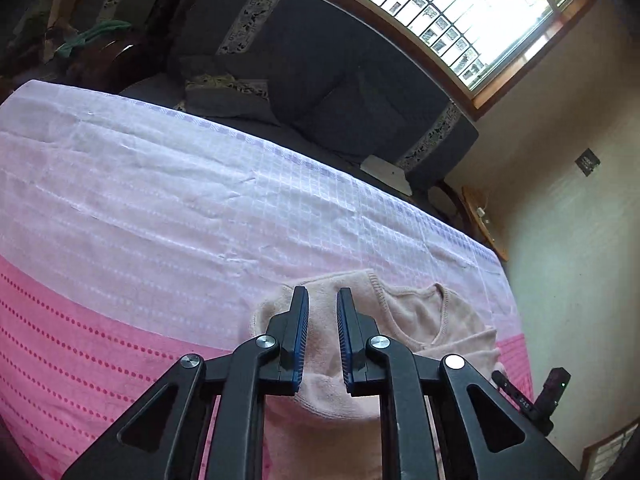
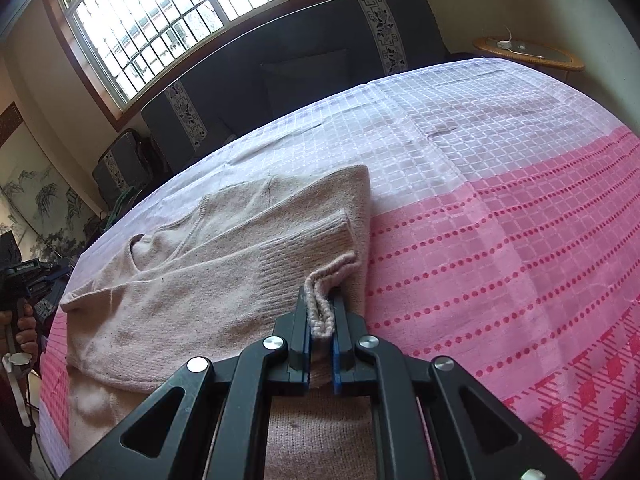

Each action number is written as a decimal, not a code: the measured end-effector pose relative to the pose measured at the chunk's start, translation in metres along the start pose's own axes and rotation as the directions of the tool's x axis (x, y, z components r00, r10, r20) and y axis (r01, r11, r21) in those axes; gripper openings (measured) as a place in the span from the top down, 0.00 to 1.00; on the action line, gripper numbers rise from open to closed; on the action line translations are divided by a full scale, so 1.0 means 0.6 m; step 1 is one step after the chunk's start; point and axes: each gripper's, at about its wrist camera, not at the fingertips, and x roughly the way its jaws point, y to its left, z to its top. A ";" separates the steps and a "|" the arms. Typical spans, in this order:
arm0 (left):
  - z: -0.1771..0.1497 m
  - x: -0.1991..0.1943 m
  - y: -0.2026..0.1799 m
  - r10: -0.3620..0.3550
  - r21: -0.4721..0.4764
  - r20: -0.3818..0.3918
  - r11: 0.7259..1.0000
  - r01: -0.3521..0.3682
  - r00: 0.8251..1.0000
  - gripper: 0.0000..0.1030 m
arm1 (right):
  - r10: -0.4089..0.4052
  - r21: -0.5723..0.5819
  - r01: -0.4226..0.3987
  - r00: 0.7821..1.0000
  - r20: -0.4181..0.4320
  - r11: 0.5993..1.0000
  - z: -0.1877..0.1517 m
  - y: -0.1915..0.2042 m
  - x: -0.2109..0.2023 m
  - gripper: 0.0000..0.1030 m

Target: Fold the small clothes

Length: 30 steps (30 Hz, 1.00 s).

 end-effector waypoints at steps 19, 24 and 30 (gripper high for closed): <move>-0.051 0.011 0.056 -0.123 -0.082 -0.237 0.991 0.106 0.964 0.42 | 0.013 0.010 -0.013 1.000 -0.002 1.000 0.001 -0.004 0.001 0.92; -0.032 0.042 0.046 0.018 -0.051 -0.224 0.998 -0.030 0.974 0.94 | 0.016 0.013 -0.016 1.000 -0.001 1.000 0.001 -0.003 0.001 0.92; 0.006 0.023 0.015 0.082 -0.067 -0.056 0.994 -0.086 0.995 0.94 | 0.016 0.015 -0.016 1.000 0.000 1.000 0.001 -0.003 0.000 0.92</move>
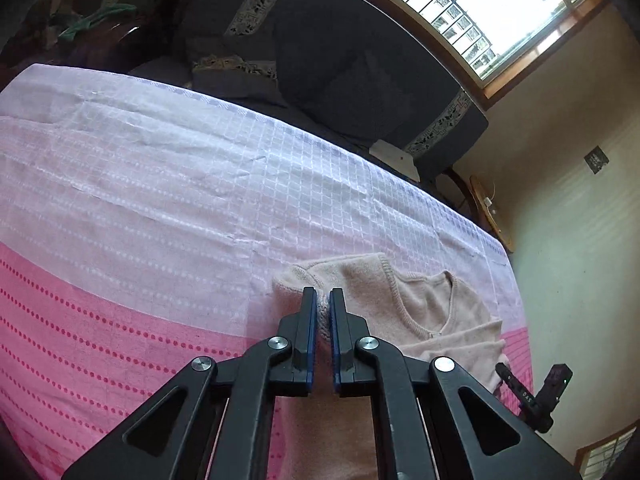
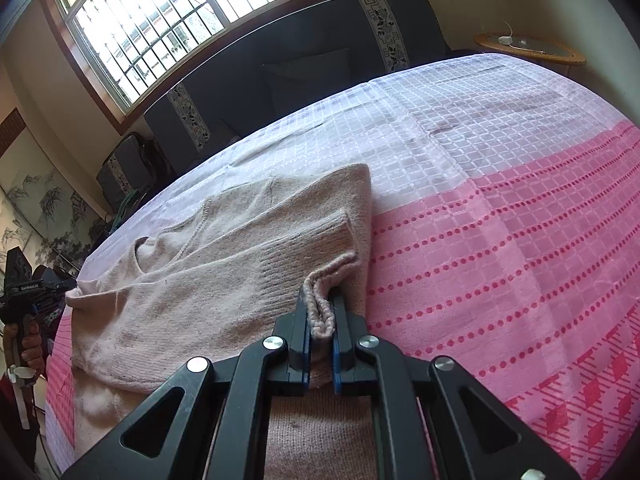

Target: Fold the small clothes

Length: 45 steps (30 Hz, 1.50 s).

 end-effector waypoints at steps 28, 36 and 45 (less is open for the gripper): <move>-0.216 0.025 -0.048 0.122 0.193 0.118 0.971 -0.143 0.986 0.93 | 0.237 0.170 -0.234 0.971 -0.001 0.957 0.018 -0.045 0.005 0.93; -0.222 0.020 -0.052 0.182 0.196 0.172 0.957 -0.215 0.968 0.93 | 0.303 0.260 -0.273 0.949 -0.083 0.926 0.011 -0.074 0.033 0.94; -0.226 0.019 -0.056 0.244 0.194 0.194 0.940 -0.281 0.950 0.93 | 0.247 0.240 -0.222 0.965 -0.083 0.945 -0.003 -0.071 0.024 0.97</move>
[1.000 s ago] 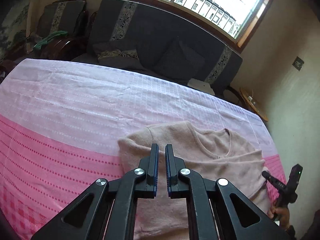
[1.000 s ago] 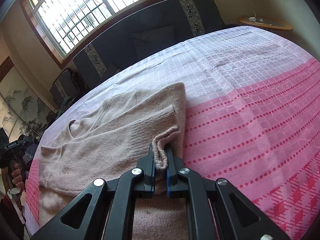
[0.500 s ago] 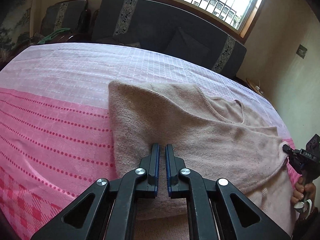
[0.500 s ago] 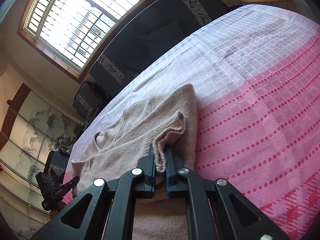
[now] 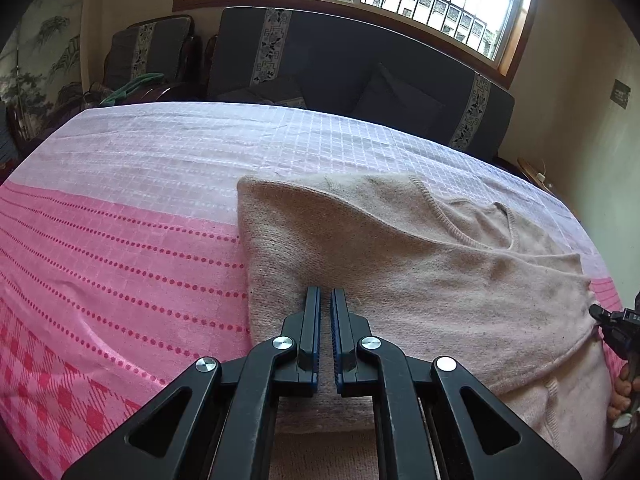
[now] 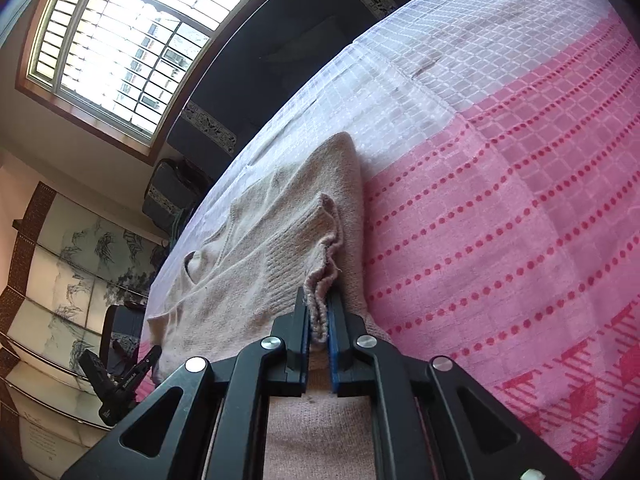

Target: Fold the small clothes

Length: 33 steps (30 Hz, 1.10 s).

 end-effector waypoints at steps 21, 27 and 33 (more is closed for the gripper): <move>-0.260 -0.310 0.060 -0.123 0.068 -0.150 0.989 0.134 0.981 0.57 | -0.094 -0.229 0.063 0.987 -0.131 0.971 -0.272 -0.068 -0.298 0.59; -0.321 -0.322 0.079 -0.207 -0.018 -0.236 0.978 0.209 0.949 0.57 | -0.045 -0.294 0.001 0.989 -0.142 0.956 -0.322 -0.032 -0.292 0.57; -0.340 -0.318 0.095 -0.423 -0.246 -0.223 0.896 0.369 0.878 0.57 | 0.029 -0.251 -0.075 0.983 -0.183 0.965 -0.341 -0.023 -0.266 0.81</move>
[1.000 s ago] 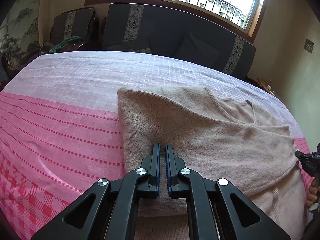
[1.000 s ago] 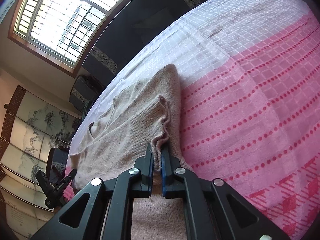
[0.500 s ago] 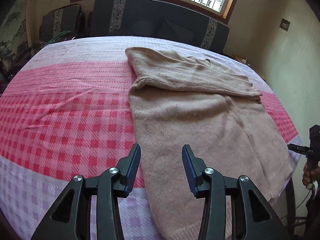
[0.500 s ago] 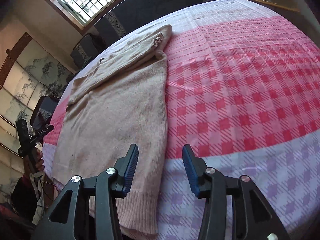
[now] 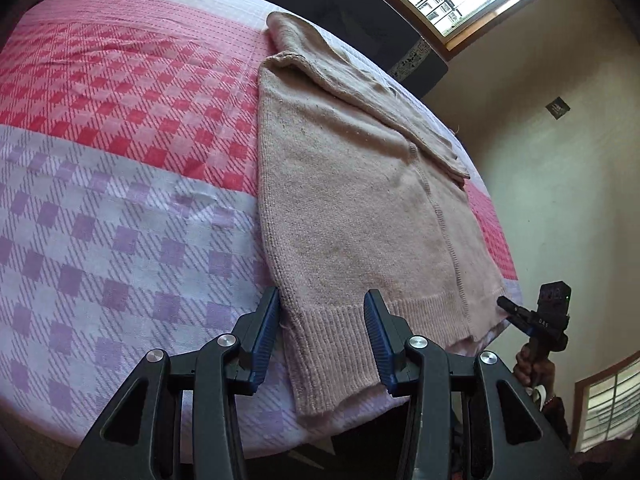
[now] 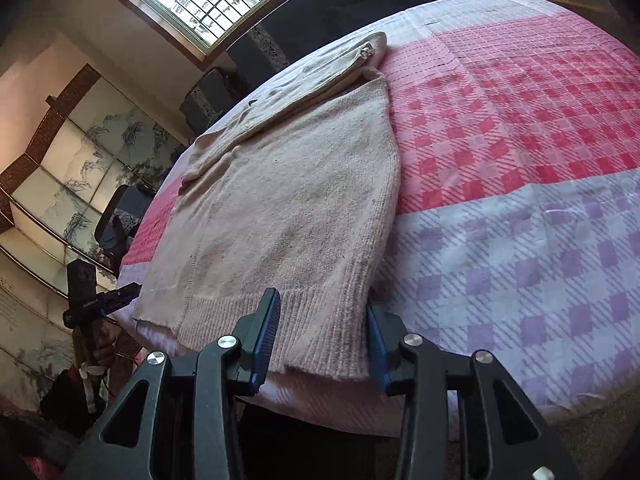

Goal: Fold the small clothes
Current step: 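Grasp the sweater hem with both grippers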

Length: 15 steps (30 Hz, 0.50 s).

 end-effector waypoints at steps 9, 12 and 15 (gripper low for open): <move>-0.017 -0.003 0.007 -0.106 -0.071 -0.004 0.992 0.105 0.994 0.64 | 0.085 0.096 -0.087 0.996 0.020 0.992 -0.024 -0.030 -0.006 0.93; -0.007 0.007 -0.009 -0.078 -0.042 -0.007 0.996 0.077 0.997 0.61 | 0.107 0.102 -0.108 0.994 0.015 0.989 -0.022 -0.033 -0.002 0.92; 0.001 0.016 -0.016 -0.065 -0.033 0.017 0.997 0.066 0.998 0.61 | 0.134 0.152 -0.134 0.991 0.016 0.979 -0.016 -0.040 0.006 0.92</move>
